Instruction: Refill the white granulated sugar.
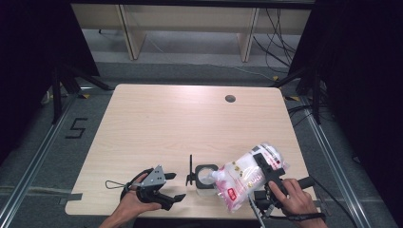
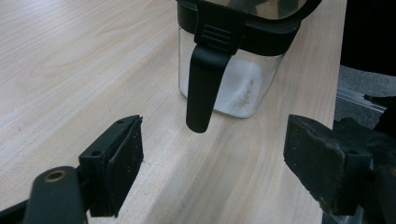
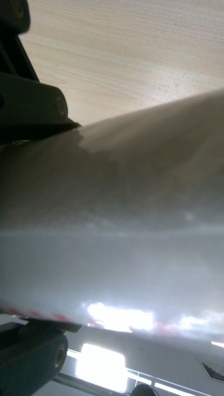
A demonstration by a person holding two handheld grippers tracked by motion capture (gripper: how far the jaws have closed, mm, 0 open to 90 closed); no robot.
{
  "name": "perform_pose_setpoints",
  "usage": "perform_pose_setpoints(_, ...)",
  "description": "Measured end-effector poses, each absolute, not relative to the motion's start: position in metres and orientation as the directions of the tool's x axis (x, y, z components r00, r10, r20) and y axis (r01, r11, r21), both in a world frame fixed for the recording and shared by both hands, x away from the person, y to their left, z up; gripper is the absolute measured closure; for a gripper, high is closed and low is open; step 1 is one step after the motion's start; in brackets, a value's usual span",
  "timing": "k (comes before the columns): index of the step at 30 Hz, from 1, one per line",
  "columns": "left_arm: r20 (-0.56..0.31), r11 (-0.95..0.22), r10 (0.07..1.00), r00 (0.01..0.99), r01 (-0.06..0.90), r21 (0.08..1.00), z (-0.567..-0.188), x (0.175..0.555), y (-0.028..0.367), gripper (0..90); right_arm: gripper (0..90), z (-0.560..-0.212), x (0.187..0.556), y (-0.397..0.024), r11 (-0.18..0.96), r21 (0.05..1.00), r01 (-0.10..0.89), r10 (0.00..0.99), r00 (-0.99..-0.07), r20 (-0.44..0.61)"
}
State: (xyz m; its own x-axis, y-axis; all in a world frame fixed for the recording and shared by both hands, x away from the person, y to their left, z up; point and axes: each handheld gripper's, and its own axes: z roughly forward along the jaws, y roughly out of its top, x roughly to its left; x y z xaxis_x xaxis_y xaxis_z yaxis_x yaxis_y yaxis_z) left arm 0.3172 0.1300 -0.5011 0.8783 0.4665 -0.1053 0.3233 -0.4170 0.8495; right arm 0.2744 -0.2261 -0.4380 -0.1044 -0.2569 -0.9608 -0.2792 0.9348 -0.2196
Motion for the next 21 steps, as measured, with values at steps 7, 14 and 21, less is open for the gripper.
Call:
perform_pose_setpoints(7, -0.106, -0.416, 0.467, 0.878, 0.323, 0.85, -0.5011, 0.3171, 0.1299, 19.5, 40.2, -0.4382, 0.2746, -0.2263, 0.935, -0.216, -0.281, -0.253, -0.101, -0.962)
perform_pose_setpoints(14, -0.107, -0.415, 0.466, 0.878, 0.324, 0.85, -0.5012, 0.3169, 0.1296, 19.5, 40.2, -0.4369, 0.2747, -0.2256, 0.93, -0.229, -0.286, -0.267, -0.099, -0.959)
perform_pose_setpoints(21, -0.106, -0.416, 0.467, 0.878, 0.324, 0.85, -0.5011, 0.317, 0.1297, 19.5, 40.2, -0.4421, 0.2746, -0.2285, 0.948, -0.167, -0.27, -0.204, -0.114, -0.972)
